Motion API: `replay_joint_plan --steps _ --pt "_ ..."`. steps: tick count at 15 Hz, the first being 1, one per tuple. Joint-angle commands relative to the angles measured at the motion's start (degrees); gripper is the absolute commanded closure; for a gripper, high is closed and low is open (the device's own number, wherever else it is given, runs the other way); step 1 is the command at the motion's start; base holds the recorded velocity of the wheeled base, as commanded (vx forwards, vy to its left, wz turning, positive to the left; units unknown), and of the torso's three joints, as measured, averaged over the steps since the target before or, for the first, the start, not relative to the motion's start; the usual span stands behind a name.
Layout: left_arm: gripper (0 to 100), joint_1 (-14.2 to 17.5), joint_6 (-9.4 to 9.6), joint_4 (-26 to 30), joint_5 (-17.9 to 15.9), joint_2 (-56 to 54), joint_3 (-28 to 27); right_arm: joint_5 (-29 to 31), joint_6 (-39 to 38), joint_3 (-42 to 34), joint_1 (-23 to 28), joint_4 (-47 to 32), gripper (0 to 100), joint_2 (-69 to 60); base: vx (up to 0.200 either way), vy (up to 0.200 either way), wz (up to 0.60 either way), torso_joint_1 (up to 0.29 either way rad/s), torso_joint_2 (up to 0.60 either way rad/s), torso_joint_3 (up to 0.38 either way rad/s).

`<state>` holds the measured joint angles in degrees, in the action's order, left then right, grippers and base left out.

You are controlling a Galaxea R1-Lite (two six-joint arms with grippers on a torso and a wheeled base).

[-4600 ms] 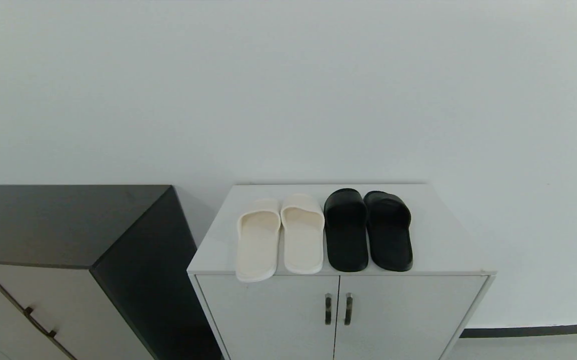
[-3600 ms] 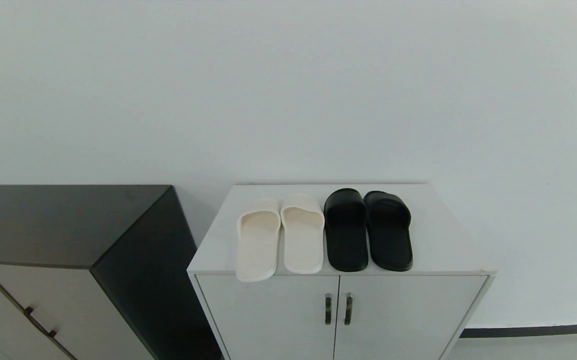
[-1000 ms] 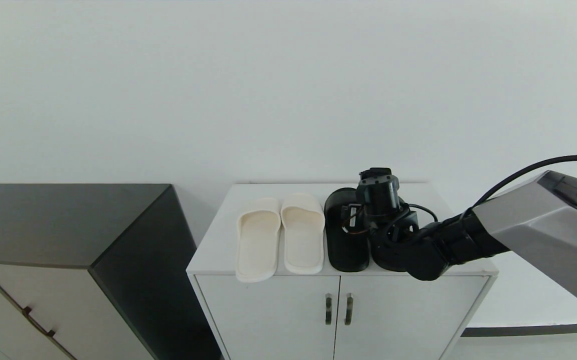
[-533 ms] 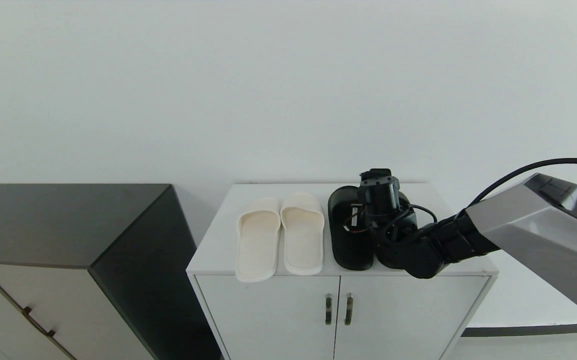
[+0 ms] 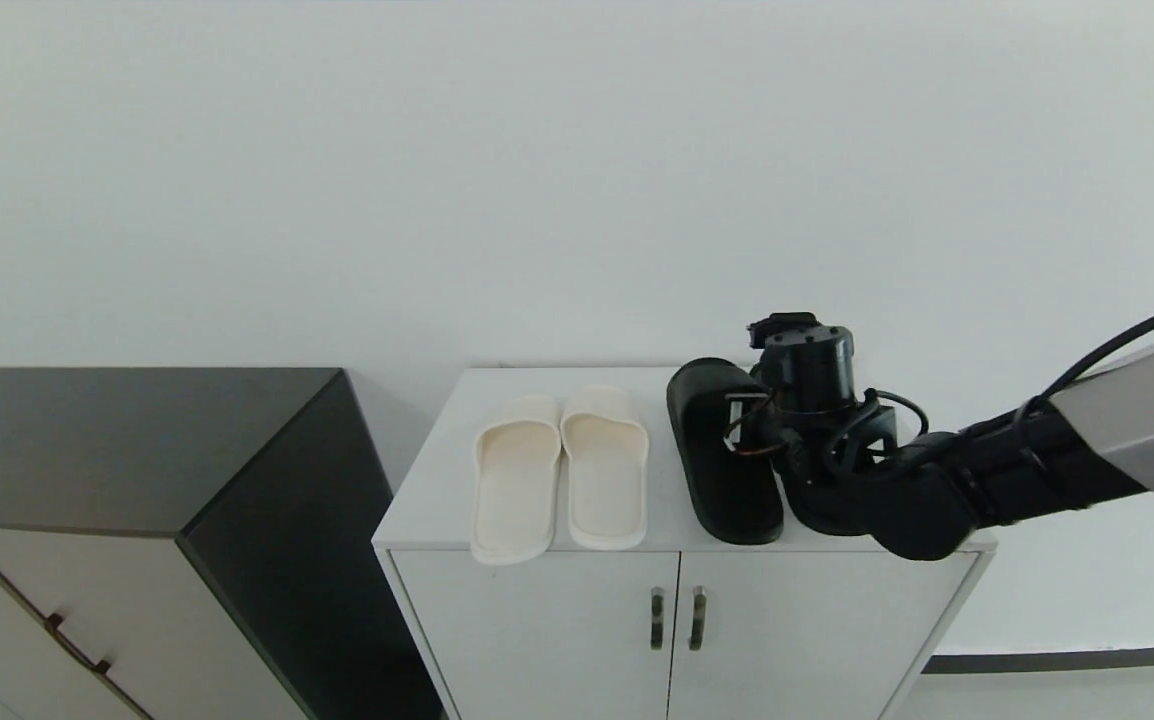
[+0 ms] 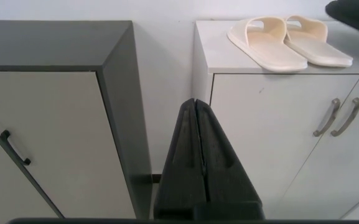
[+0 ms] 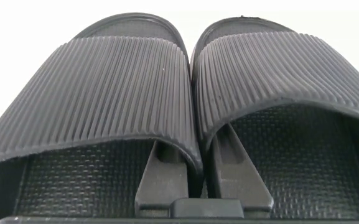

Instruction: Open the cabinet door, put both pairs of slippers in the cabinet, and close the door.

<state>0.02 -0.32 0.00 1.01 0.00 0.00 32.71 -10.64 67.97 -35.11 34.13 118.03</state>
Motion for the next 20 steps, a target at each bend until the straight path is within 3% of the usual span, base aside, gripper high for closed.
replay_joint_plan --steps 1,5,6,15,20 --pt "100 -0.02 -0.03 0.0 0.04 0.0 0.0 -8.36 0.36 -12.25 -1.1 -0.12 100 -14.93 0.0 0.0 0.0 0.0 0.0 0.0" --pt "100 -0.02 -0.03 0.0 0.04 0.0 0.0 -26.73 0.45 -30.71 -5.5 -0.91 100 -33.48 0.0 0.0 0.0 0.0 0.0 0.0" --pt "100 0.06 -0.03 0.0 0.04 0.0 0.0 -29.02 0.45 -32.12 -7.17 -1.35 100 -35.15 0.0 0.0 0.0 0.0 0.0 0.0" --pt "100 -0.02 -0.03 0.0 0.04 0.0 0.0 -31.13 1.41 -35.72 -10.51 -2.84 100 -35.15 0.0 0.0 0.0 0.0 0.0 0.0" --pt "100 0.06 -0.03 0.0 0.04 0.0 0.0 -31.21 1.41 -36.16 -10.51 -2.93 100 -34.97 -0.2 0.0 0.0 0.001 0.0 0.005"
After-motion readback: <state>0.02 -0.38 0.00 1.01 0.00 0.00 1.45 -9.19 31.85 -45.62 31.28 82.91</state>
